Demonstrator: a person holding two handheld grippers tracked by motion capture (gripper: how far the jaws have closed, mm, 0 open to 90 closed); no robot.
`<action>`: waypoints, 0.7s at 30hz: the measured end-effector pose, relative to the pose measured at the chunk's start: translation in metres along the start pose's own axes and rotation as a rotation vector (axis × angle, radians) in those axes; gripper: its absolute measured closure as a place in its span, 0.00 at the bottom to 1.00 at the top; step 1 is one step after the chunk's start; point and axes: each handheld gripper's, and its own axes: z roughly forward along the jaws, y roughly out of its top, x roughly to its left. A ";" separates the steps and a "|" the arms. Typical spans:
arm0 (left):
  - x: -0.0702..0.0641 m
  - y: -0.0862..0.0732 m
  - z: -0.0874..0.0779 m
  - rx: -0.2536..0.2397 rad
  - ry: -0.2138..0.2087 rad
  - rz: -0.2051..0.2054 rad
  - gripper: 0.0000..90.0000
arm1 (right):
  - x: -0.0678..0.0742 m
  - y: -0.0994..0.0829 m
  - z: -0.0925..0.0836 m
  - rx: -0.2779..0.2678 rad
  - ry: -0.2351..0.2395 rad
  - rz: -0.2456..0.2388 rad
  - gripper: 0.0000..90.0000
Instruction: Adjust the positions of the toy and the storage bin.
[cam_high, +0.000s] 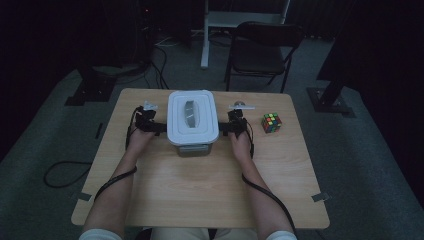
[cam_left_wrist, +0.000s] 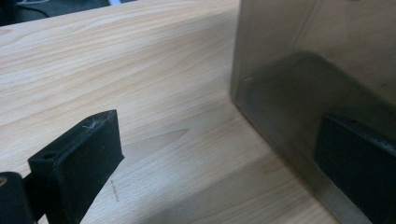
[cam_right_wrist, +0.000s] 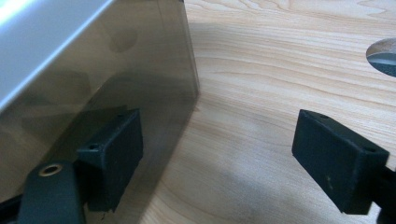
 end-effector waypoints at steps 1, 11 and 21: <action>0.000 0.000 0.000 0.003 -0.004 0.001 0.02 | 0.000 0.000 0.000 0.003 0.007 0.002 0.20; -0.009 -0.001 -0.001 0.031 -0.024 0.008 0.02 | -0.001 -0.005 -0.007 0.007 0.042 0.005 0.24; -0.021 -0.005 -0.005 0.050 -0.047 0.041 0.02 | -0.001 -0.016 -0.024 -0.016 0.075 -0.025 0.25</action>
